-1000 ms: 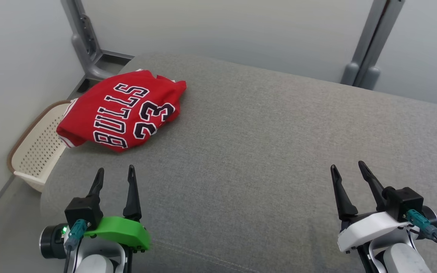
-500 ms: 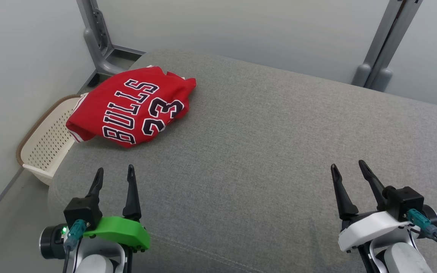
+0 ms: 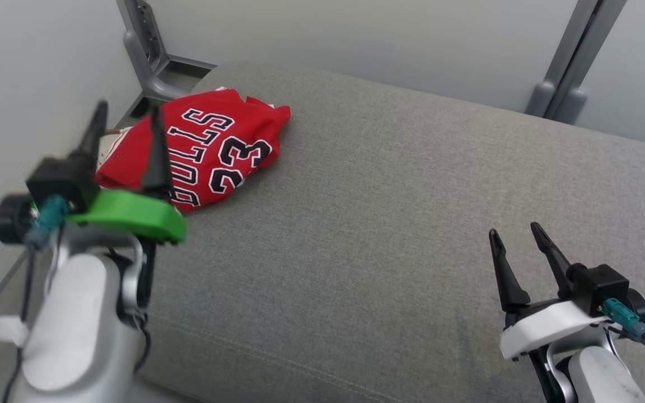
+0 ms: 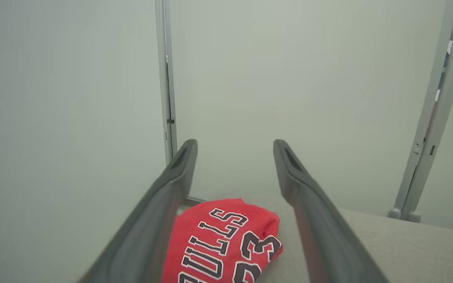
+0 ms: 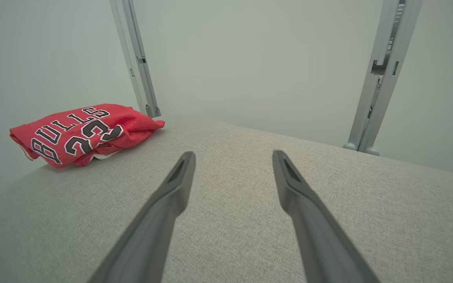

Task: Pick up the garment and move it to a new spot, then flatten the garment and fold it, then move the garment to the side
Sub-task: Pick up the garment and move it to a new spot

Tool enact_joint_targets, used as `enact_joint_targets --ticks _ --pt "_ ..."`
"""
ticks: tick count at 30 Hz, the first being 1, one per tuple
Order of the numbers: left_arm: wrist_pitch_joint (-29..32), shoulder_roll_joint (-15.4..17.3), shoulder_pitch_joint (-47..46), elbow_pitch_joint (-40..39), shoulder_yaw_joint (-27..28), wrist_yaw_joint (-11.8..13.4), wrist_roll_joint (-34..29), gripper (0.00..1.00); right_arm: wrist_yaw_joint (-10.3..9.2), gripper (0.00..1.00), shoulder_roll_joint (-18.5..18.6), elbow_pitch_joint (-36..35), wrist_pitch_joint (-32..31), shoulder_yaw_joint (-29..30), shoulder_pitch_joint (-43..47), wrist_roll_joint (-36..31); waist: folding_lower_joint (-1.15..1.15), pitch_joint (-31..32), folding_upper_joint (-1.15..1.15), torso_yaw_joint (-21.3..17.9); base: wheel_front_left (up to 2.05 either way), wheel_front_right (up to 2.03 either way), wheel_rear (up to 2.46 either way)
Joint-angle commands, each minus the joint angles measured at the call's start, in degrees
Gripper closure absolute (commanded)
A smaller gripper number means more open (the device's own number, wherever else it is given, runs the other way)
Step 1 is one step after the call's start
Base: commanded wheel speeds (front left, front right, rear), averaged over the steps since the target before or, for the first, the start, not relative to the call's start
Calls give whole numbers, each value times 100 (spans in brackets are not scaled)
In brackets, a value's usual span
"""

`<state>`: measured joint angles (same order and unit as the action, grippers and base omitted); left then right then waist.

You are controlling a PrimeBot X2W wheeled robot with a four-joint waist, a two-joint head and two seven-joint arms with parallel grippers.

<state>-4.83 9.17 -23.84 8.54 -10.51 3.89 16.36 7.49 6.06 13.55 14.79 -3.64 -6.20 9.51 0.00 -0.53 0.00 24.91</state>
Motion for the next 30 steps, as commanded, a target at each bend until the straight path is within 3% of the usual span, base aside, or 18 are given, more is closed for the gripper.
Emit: enact_joint_targets --ticks 1,5,12,21,30 --pt "161 143 -481 92 78 -83 1 0 0 0 71 -58 -3 -8 -121 -53 0 -191 0 -102 0 0 0" --pt "623 339 -1520 805 224 -262 191 0 -1 0 190 -155 -73 -61 -280 -75 0 -513 0 -307 0 0 0" --pt "1395 658 -2594 2777 581 -393 631 0 0 0 386 -280 -144 -223 -612 -13 0 -1144 0 -802 0 0 0" --pt "2398 813 -2958 4473 809 -556 1133 0 -1 0 592 -396 -189 -236 -856 25 0 -1711 0 -1097 0 0 0" --pt "2501 779 -3013 5396 1005 -637 1460 0 -1 0 738 -511 -217 -341 -1039 54 0 -2034 0 -1218 0 0 0"
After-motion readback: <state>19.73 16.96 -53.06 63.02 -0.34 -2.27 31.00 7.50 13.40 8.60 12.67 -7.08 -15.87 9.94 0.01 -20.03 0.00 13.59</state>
